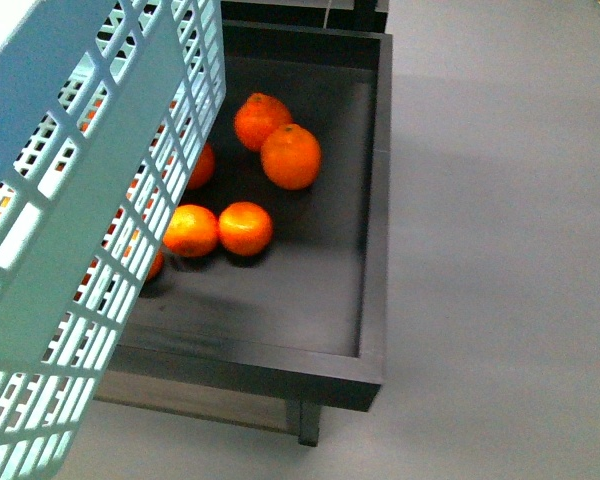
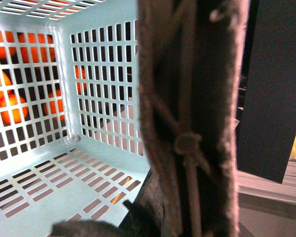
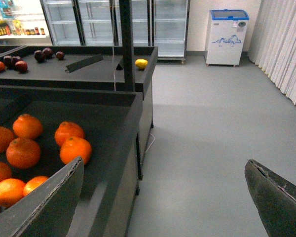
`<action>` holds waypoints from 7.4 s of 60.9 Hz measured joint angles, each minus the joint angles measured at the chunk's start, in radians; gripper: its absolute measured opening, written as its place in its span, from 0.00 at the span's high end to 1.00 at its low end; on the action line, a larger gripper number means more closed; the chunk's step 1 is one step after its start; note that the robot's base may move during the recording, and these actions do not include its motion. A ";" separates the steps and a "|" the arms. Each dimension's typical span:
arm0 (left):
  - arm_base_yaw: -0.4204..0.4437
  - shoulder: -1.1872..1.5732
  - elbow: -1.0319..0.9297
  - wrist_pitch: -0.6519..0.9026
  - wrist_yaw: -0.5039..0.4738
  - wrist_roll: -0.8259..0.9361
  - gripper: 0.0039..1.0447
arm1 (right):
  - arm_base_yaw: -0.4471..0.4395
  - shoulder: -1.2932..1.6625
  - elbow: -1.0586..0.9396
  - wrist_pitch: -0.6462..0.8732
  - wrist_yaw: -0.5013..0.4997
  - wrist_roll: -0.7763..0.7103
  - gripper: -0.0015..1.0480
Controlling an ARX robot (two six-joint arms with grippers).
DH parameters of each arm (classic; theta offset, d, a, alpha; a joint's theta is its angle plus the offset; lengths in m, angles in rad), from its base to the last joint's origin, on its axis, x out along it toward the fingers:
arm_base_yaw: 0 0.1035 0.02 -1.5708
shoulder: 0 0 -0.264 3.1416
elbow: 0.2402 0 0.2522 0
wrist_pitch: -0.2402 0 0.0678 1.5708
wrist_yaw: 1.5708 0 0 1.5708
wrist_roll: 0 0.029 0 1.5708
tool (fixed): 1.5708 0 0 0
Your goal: Pick lemon and mango into basket
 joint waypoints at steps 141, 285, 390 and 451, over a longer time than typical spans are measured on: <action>0.000 0.000 0.003 0.000 -0.001 0.003 0.96 | 0.000 0.000 0.000 -0.001 0.000 0.000 0.08; -0.462 0.699 0.470 -0.002 0.207 0.752 0.96 | -0.254 0.912 0.245 -0.011 0.034 0.329 0.08; -0.463 0.699 0.470 -0.002 0.204 0.752 0.96 | -0.150 2.379 1.249 -0.075 0.207 0.953 0.08; -0.463 0.699 0.470 -0.002 0.204 0.752 0.96 | -0.179 2.526 1.382 -0.061 0.183 0.902 0.39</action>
